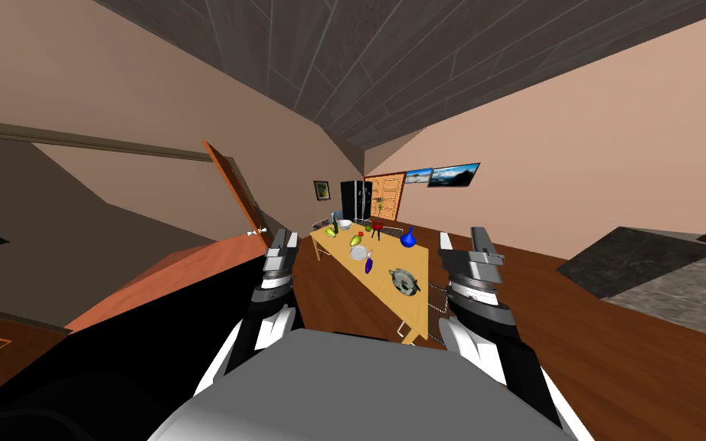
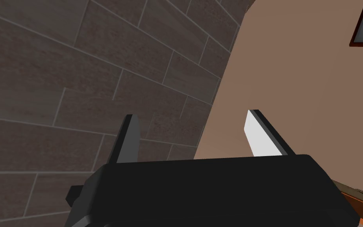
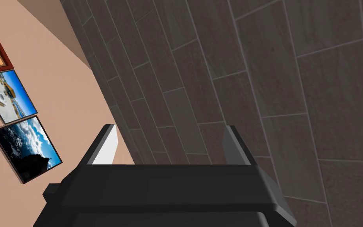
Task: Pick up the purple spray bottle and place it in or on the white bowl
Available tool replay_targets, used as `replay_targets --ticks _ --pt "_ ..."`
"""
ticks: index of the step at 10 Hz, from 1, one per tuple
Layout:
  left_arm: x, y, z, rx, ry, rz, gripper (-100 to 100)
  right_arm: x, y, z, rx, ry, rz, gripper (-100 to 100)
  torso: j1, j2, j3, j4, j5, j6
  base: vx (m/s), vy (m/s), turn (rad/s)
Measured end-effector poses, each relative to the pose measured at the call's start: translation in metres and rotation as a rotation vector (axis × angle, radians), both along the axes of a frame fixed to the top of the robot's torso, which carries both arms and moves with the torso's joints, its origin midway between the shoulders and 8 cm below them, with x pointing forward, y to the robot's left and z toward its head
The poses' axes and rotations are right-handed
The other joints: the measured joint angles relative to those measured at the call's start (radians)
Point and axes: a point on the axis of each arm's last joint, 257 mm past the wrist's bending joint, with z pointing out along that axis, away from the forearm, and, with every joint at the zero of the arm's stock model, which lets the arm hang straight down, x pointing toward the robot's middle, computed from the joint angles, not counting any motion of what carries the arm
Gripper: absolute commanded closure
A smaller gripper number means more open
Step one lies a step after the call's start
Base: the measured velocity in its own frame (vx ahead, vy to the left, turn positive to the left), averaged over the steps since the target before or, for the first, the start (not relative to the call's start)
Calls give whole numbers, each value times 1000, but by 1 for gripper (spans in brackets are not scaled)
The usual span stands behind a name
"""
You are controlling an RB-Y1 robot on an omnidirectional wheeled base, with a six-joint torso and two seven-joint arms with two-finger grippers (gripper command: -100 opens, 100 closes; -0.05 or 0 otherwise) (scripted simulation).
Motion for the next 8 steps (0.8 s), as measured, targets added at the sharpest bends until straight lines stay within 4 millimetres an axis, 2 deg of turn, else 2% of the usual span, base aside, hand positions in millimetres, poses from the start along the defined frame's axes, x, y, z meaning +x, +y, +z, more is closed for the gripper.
replay_targets --ticks 4,6,8 --pt "0 0 0 0 0 0 0 23 0 -28 -91 69 -31 -100 12 -3 -2 -1 3 0 31 175 -142" --pt "0 0 0 0 0 0 0 40 -4 -45 -136 110 -62 -100 12 -4 -2 -1 3 0 68 189 -160" --pt "0 0 0 0 0 0 0 51 -9 -60 -175 145 -95 -100 10 -5 -3 -1 3 0 54 134 -85"
